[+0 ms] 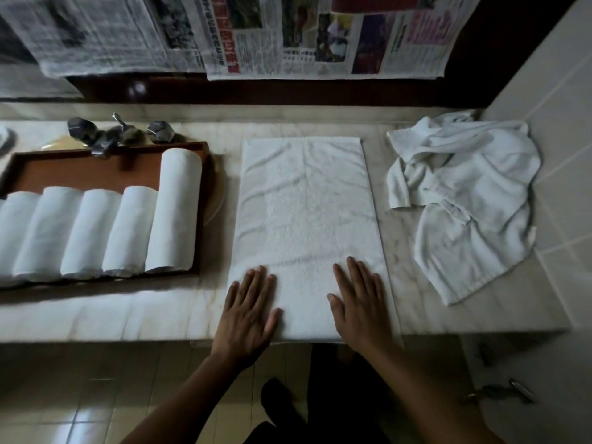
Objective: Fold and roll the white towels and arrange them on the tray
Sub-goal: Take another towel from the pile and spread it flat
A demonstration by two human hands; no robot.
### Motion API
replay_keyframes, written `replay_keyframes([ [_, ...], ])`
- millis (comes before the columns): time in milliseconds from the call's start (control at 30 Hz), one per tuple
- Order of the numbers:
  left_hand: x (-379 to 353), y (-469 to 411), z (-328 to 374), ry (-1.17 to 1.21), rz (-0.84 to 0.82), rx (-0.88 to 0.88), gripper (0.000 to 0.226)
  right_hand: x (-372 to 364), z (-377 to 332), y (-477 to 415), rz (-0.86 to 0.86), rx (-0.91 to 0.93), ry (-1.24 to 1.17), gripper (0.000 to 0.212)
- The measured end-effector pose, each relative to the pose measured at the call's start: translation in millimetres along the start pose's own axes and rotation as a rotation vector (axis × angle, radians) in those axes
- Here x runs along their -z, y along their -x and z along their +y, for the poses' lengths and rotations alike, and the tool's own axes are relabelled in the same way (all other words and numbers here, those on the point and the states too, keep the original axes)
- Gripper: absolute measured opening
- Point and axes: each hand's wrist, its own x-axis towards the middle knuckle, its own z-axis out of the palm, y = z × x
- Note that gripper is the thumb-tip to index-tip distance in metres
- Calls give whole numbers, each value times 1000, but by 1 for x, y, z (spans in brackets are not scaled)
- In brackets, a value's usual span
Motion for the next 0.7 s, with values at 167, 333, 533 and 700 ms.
replay_keyframes([
  [167,4,-1,1,33,-29,16,71,2,3,-3,-2,3,-40,62],
  [333,21,-24,11,18,-37,111,65,21,14,-30,11,47,-71,45],
  [533,39,-79,57,105,61,201,32,39,40,-98,-23,83,-252,24],
  [700,33,-135,111,198,101,210,29,48,73,-172,-6,69,-323,22],
])
